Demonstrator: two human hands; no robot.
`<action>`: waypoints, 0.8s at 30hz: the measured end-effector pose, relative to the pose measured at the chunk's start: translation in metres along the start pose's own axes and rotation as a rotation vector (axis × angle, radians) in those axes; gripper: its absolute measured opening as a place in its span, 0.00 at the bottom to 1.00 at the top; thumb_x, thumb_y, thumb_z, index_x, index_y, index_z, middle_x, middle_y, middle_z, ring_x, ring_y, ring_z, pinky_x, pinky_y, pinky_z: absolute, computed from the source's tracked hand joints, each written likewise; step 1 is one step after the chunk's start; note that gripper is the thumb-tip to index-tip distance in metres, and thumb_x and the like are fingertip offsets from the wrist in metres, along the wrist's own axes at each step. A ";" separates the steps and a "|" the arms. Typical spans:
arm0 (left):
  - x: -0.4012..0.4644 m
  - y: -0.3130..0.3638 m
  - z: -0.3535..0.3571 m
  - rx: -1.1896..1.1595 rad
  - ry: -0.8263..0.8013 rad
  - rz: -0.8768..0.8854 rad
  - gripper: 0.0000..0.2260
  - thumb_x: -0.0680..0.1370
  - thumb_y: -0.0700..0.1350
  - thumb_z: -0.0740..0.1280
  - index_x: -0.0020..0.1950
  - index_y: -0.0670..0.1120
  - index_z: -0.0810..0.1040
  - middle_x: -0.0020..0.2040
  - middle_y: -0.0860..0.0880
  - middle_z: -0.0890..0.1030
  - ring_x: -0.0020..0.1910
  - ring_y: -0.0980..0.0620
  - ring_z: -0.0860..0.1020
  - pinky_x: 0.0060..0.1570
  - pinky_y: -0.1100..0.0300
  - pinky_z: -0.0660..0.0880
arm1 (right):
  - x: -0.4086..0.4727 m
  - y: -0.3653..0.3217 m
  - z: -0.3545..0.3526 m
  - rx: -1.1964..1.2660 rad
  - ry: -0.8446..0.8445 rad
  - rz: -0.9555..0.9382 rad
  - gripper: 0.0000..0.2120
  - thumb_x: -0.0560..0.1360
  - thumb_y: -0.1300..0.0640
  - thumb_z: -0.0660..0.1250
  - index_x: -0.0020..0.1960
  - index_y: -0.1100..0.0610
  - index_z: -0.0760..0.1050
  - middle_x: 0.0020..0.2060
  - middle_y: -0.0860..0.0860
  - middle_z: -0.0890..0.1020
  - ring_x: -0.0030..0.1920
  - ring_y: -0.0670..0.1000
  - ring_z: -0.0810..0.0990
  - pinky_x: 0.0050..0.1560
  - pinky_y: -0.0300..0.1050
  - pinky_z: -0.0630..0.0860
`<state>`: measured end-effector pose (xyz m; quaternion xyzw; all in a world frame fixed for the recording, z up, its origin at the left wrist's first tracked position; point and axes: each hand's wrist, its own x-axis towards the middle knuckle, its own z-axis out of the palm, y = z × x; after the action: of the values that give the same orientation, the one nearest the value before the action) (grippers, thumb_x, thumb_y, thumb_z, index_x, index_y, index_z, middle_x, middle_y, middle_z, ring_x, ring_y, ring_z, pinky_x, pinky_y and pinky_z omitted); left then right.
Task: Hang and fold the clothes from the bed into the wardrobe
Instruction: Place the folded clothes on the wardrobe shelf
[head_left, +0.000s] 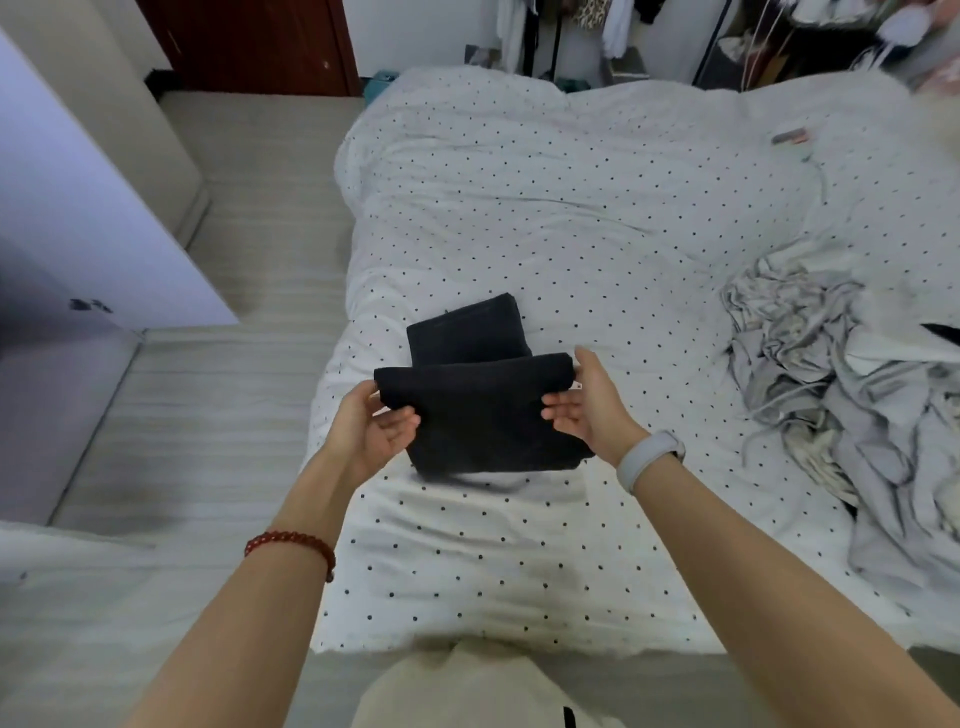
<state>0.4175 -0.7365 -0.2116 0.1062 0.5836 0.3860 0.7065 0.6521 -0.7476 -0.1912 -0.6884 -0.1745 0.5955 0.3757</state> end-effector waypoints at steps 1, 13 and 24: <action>0.016 0.011 0.002 -0.007 -0.001 0.004 0.09 0.78 0.46 0.58 0.41 0.42 0.71 0.36 0.43 0.73 0.34 0.48 0.73 0.37 0.58 0.72 | 0.014 -0.013 0.010 -0.016 -0.004 -0.004 0.18 0.79 0.45 0.51 0.61 0.56 0.67 0.36 0.55 0.77 0.33 0.52 0.75 0.34 0.43 0.70; 0.190 0.025 0.017 0.402 0.085 0.108 0.13 0.80 0.46 0.62 0.62 0.45 0.69 0.58 0.48 0.75 0.55 0.49 0.75 0.53 0.55 0.73 | 0.167 -0.060 0.080 -0.544 0.053 -0.152 0.11 0.77 0.54 0.64 0.53 0.61 0.76 0.39 0.52 0.78 0.41 0.52 0.77 0.42 0.42 0.73; 0.256 0.001 0.053 0.697 0.461 0.254 0.17 0.82 0.51 0.53 0.60 0.37 0.65 0.48 0.44 0.74 0.51 0.39 0.74 0.53 0.45 0.73 | 0.236 -0.046 0.095 -1.007 0.386 -0.337 0.14 0.79 0.48 0.57 0.43 0.57 0.71 0.43 0.55 0.80 0.45 0.56 0.77 0.40 0.43 0.65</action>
<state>0.4702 -0.5483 -0.3857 0.3205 0.8037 0.2633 0.4267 0.6257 -0.5258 -0.3219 -0.8418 -0.4726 0.2338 0.1159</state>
